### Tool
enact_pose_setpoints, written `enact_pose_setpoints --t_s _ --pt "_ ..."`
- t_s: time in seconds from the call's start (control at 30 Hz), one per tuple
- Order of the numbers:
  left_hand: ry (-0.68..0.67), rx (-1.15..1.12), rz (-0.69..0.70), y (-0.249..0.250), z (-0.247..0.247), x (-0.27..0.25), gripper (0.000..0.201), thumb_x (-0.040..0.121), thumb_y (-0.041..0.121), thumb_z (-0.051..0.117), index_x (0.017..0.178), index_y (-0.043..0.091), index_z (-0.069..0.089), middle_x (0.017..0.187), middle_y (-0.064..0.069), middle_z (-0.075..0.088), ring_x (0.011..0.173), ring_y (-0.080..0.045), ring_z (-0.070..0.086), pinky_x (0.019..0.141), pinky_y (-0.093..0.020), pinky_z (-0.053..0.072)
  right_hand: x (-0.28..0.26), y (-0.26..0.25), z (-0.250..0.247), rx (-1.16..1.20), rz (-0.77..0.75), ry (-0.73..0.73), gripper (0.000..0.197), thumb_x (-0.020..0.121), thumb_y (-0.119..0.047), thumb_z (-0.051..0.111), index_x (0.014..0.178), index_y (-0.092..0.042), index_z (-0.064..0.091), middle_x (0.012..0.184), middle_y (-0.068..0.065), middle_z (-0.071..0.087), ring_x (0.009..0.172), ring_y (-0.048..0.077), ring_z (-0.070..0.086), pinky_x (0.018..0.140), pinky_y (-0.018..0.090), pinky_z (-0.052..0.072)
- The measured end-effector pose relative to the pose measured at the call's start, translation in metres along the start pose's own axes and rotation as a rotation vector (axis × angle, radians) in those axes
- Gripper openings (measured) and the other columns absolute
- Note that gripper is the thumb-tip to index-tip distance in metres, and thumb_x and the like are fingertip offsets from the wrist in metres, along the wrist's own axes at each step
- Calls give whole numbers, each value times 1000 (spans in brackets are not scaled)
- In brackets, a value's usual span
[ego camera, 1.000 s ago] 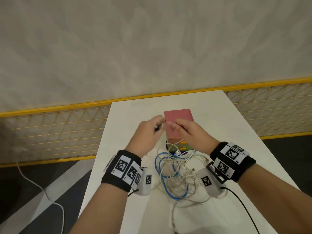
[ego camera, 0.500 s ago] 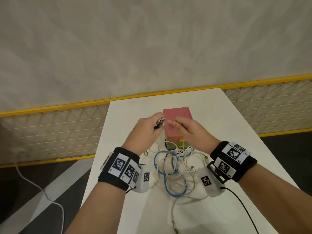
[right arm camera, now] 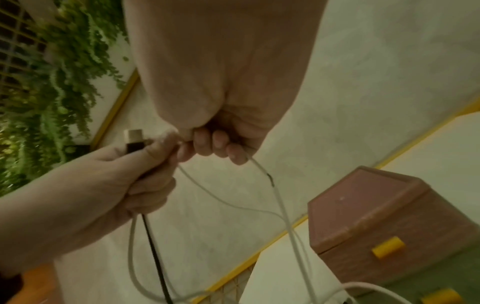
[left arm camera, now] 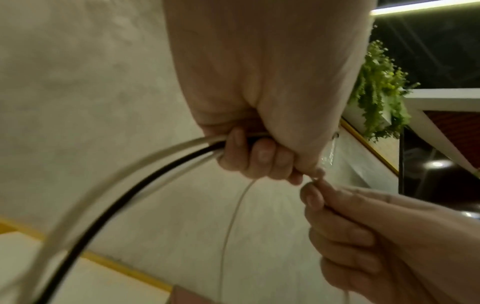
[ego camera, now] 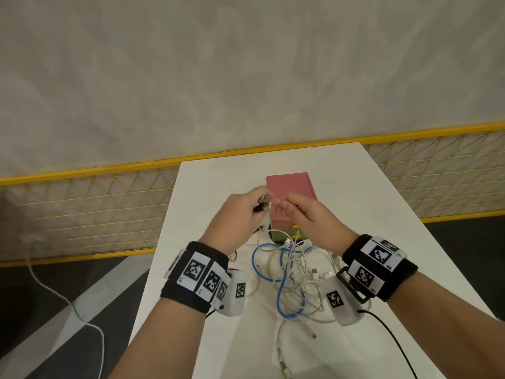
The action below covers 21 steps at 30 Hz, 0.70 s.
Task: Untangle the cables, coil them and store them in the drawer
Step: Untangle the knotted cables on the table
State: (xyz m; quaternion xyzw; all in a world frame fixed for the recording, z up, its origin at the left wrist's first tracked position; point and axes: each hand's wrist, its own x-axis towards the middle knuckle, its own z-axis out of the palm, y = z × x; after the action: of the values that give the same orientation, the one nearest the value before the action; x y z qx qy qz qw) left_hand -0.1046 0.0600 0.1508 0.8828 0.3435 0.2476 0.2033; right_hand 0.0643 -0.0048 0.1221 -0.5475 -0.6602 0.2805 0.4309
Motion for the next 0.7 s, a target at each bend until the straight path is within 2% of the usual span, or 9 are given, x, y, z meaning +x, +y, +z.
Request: enact_pose_setpoints --t_s 0.13,0.2,0.27,0.37,0.43,0.47,0.53,0.6,0.7 --pt "469 -143 -117 -4 -29 8 7 97 11 57 97 7 63 78 6 59 64 11 56 55 3 32 -9 15 -3 4 71 -27 31 102 -18 39 79 -33 52 60 -20 48 58 1 39 61 18 35" --pt "599 -129 -193 -10 -42 11 9 98 17 55 98 12 62 74 9 56 61 9 54 54 -2 33 -15 22 -3 21 109 -30 29 102 -18 39 80 -27 55 57 -19 45 57 8 36 57 23 34" --pt "543 -112 -168 -10 -41 11 12 98 16 56 107 19 62 67 16 52 57 7 52 53 -6 34 -16 22 -2 34 105 -16 29 102 -16 39 80 -25 56 57 -19 46 57 9 36 57 25 34" --pt "187 -139 -46 -1 -22 3 43 97 15 57 134 34 50 77 20 64 63 9 61 64 -3 43 -10 5 -1 23 45 -7 32 102 -15 40 78 -31 54 59 -22 51 56 1 41 58 15 33" --pt "-21 -66 0 1 -6 -1 35 96 18 58 127 32 55 82 13 69 74 -10 67 65 -9 45 -5 -2 1 21 2 2 34 102 -20 40 77 -38 55 62 -10 54 57 10 43 55 23 35" --pt "-54 -23 6 0 -1 -2 23 95 17 59 117 26 60 75 11 66 74 -19 66 61 -10 42 -3 -4 1 15 -9 2 32 102 -23 40 79 -38 56 65 2 55 60 24 44 57 33 36" --pt "5 3 2 -2 -1 0 10 94 14 59 103 18 61 76 8 67 72 -20 64 59 -14 42 -4 -4 -1 24 -13 -7 32 102 -23 39 81 -40 56 67 11 50 60 28 43 57 37 36" --pt "210 -41 -73 -11 -13 2 7 94 11 59 100 14 61 85 14 69 69 -7 62 62 -6 43 -9 3 -3 41 9 -19 37 102 -17 39 78 -41 55 65 -11 51 59 7 45 59 21 37" --pt "402 -68 -137 -21 -34 3 10 96 24 58 103 18 60 71 11 63 54 -6 51 54 -14 40 -16 19 -6 -10 70 -39 27 102 -20 39 86 -28 59 71 -8 53 69 24 50 66 35 41"
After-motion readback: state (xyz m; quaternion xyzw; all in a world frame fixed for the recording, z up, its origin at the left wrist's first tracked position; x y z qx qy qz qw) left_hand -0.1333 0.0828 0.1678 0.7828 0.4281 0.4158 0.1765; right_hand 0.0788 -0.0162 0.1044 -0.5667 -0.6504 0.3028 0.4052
